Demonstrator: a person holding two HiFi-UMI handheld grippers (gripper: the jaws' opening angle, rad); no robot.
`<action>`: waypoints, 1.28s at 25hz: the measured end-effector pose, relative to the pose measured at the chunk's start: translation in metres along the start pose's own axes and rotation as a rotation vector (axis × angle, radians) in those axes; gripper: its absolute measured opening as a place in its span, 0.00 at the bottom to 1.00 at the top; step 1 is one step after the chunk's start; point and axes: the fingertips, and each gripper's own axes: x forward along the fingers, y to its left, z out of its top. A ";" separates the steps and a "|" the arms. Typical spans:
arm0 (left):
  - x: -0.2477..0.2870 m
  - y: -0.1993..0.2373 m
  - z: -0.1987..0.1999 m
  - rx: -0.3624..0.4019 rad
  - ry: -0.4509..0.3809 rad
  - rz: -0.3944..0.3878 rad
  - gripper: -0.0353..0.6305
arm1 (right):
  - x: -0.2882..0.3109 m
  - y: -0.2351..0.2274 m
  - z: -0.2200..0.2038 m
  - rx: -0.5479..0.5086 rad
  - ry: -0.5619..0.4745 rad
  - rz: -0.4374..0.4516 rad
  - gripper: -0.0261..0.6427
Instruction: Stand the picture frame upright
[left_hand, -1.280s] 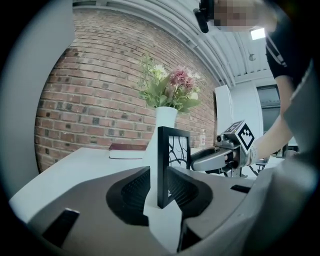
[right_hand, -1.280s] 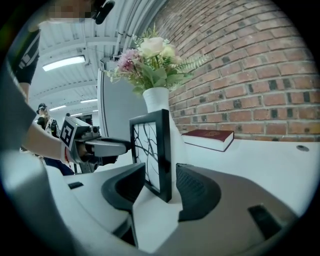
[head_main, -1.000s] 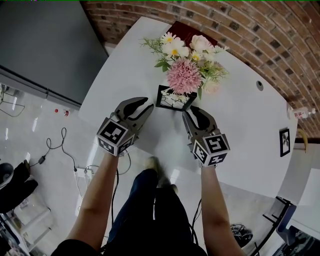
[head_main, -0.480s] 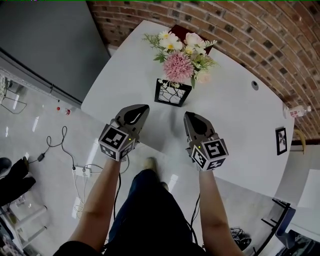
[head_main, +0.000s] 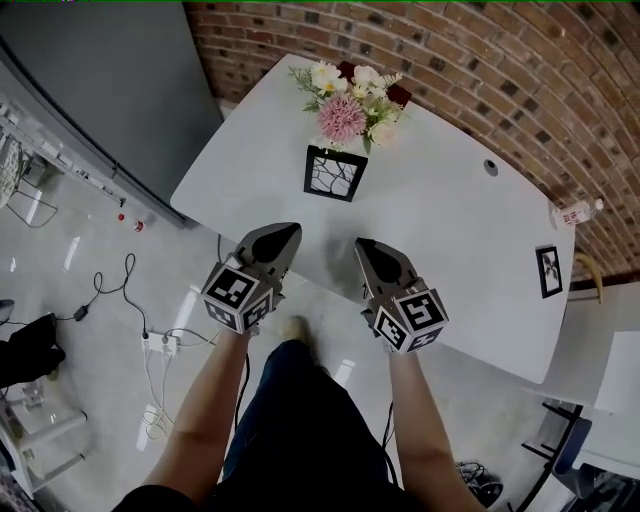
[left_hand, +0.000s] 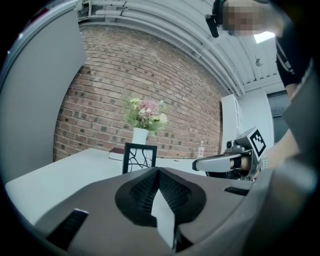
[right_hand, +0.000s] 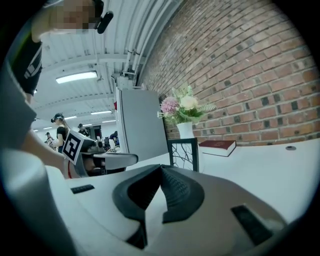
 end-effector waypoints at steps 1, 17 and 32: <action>-0.004 -0.007 0.002 -0.005 -0.004 0.000 0.05 | -0.006 0.005 0.002 -0.003 -0.004 0.003 0.05; -0.082 -0.101 0.029 -0.019 -0.065 0.026 0.05 | -0.099 0.070 0.028 -0.037 -0.066 0.006 0.04; -0.147 -0.136 0.052 -0.019 -0.130 0.082 0.05 | -0.151 0.123 0.041 -0.089 -0.095 0.007 0.04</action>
